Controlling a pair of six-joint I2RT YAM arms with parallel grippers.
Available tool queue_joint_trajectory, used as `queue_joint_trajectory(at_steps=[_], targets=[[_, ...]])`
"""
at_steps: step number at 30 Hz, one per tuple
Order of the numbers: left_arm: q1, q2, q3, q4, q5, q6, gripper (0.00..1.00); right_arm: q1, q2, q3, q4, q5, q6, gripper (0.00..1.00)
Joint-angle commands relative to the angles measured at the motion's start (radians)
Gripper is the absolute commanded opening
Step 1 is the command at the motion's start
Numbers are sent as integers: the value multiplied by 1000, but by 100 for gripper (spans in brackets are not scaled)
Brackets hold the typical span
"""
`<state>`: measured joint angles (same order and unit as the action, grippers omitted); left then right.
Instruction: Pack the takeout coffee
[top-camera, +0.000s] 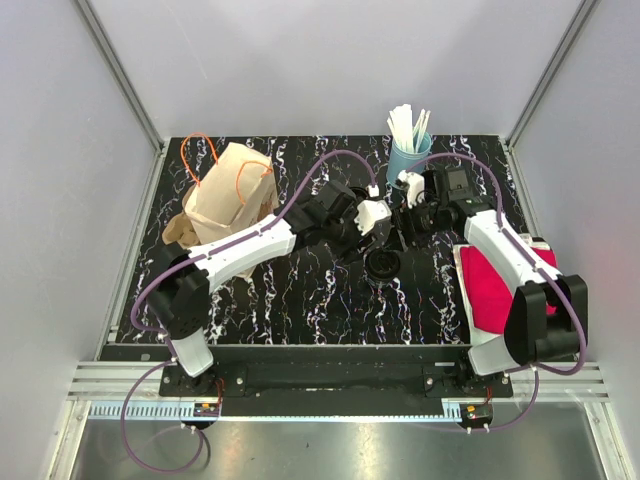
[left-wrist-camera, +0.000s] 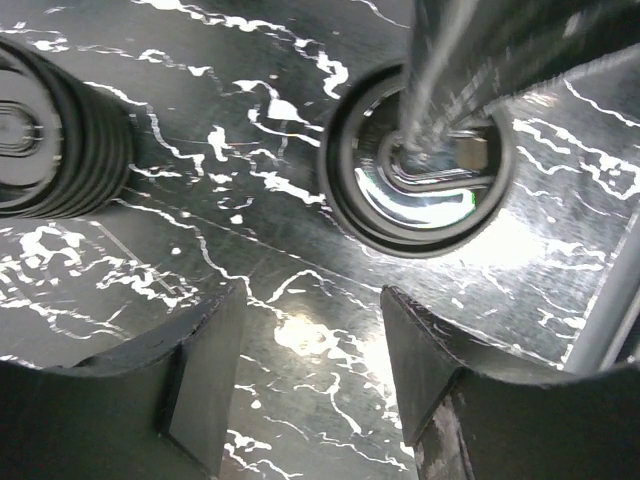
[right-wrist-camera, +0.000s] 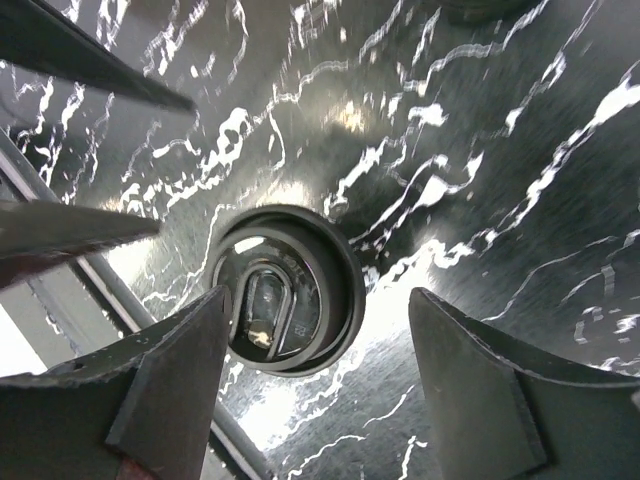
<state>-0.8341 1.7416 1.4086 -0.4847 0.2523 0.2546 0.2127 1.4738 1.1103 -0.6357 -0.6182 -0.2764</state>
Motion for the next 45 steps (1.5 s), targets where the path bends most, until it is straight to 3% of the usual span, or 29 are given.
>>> queue_joint_trajectory(at_steps=[1,10,16,20,29,45], targets=[[9,-54,-25,31,122,21,60,4,-63,68,-30,6,-32,78],[7,-80,-91,44,266,58,60,-81,-162,56,-111,14,-119,78],[0,-39,-100,54,268,60,60,-81,-257,48,-228,-3,-245,78],[-16,-8,-91,60,255,58,60,-82,-309,42,-285,24,-308,78],[-56,65,-51,54,245,64,60,-82,-455,-1,-260,106,-285,78],[-56,177,53,123,55,5,58,-82,-533,-81,-197,129,-238,78]])
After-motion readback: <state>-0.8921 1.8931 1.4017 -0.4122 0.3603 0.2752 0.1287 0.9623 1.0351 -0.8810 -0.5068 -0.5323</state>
